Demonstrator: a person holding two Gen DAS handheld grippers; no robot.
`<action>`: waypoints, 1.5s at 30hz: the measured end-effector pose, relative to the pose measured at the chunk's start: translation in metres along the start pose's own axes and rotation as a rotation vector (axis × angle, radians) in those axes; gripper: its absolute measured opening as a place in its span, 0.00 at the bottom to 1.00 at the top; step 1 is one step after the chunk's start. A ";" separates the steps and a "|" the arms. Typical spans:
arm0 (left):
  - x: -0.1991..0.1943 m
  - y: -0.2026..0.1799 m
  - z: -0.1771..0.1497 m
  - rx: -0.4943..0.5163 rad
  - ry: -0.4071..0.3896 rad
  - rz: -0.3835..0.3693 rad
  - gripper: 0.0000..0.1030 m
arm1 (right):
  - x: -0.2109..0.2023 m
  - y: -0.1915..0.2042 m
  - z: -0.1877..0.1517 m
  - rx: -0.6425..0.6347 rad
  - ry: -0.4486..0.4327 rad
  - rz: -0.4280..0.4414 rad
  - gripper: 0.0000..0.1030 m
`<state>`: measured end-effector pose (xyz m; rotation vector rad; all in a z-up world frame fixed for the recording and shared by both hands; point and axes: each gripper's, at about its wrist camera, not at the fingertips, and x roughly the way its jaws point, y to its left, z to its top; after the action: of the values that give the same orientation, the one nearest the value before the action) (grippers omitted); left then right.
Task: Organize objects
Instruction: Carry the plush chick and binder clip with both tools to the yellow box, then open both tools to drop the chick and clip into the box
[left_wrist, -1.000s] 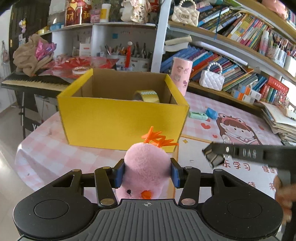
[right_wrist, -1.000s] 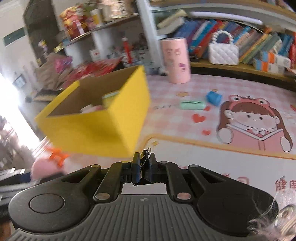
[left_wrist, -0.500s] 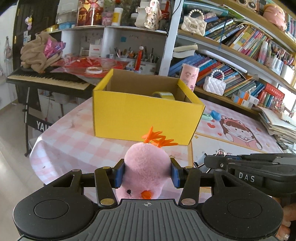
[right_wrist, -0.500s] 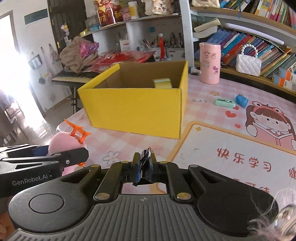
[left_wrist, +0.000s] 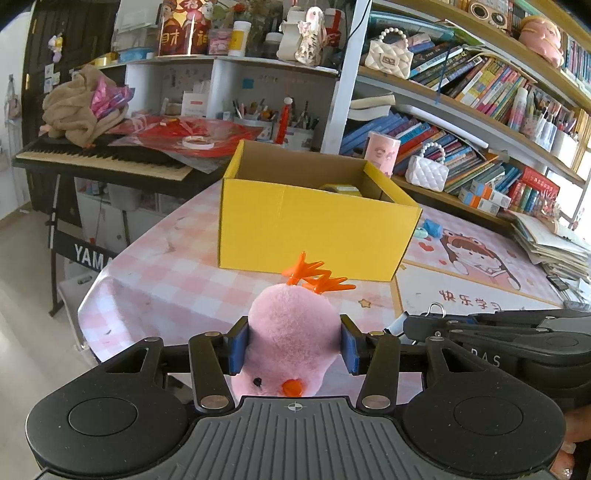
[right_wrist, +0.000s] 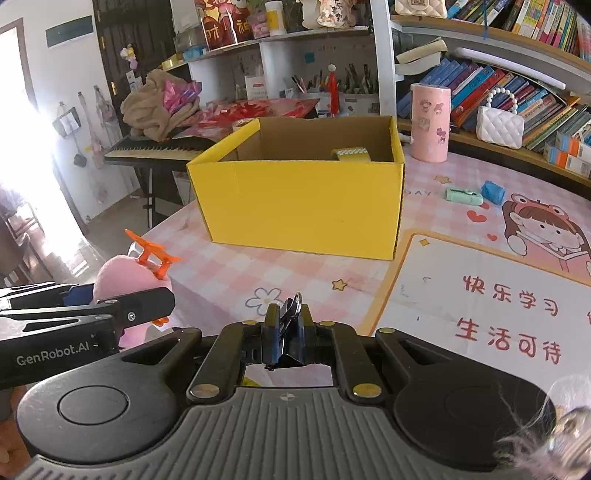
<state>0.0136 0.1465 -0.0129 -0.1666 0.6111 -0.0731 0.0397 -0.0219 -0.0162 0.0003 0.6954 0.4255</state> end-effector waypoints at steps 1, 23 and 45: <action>0.000 0.001 0.000 -0.001 0.001 -0.001 0.46 | 0.001 0.002 -0.001 0.000 0.003 -0.002 0.09; 0.025 0.008 0.059 0.017 -0.126 -0.044 0.46 | 0.017 -0.008 0.052 -0.008 -0.104 -0.068 0.09; 0.181 -0.045 0.143 0.190 -0.068 0.178 0.46 | 0.116 -0.087 0.157 -0.038 -0.172 -0.098 0.09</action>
<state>0.2429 0.1001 0.0084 0.0696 0.5453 0.0466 0.2501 -0.0356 0.0209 -0.0323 0.5157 0.3397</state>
